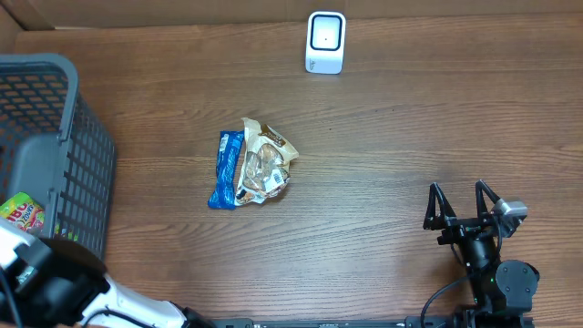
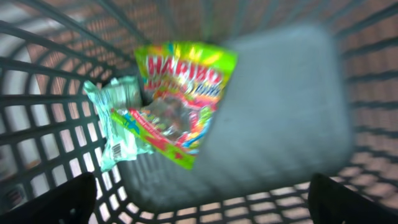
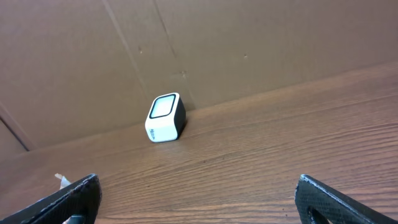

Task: Scan the item barcode
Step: 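Reach the left gripper into the basket and grasp the Haribo bag, then carry the Haribo bag out and drop it right of the packets, then reach the left gripper into the basket and grasp the mint-green packet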

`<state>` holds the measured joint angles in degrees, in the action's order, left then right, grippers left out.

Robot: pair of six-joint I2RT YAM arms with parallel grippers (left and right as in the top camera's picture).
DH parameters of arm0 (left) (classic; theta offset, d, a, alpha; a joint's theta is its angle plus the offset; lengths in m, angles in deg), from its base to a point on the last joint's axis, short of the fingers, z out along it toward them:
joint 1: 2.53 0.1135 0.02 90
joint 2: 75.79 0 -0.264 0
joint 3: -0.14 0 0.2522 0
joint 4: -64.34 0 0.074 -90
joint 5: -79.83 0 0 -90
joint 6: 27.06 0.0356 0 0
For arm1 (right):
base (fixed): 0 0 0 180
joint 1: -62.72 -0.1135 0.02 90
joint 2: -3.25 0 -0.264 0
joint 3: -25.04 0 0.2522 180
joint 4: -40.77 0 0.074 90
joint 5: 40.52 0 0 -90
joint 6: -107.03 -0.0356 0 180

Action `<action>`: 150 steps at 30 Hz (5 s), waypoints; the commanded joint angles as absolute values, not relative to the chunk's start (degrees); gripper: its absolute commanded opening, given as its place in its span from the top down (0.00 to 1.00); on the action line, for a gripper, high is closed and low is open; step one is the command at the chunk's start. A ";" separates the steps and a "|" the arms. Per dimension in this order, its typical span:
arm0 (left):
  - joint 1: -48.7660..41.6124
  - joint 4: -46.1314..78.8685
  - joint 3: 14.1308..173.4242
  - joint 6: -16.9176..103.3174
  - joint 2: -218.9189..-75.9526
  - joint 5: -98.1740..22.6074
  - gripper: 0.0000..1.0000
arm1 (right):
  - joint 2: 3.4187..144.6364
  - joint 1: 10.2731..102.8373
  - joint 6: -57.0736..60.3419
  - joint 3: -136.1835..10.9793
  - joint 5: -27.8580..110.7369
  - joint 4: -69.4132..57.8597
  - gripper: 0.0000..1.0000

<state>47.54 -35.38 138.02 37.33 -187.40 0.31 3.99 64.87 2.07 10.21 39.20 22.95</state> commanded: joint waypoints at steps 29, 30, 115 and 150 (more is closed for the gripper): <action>48.52 -13.30 103.94 39.98 -201.06 10.43 0.26 | 3.42 64.54 2.09 10.78 38.89 23.24 0.00; 48.43 -12.38 103.13 40.02 -201.06 9.97 0.47 | 3.42 64.54 2.09 10.78 38.89 23.24 0.00; -21.88 -24.69 134.54 50.12 -178.61 -22.16 0.32 | 3.42 64.54 2.07 10.78 38.87 23.24 0.00; 47.25 -16.30 102.96 30.95 -164.28 3.48 0.26 | 3.42 64.54 2.05 10.78 37.32 23.30 0.00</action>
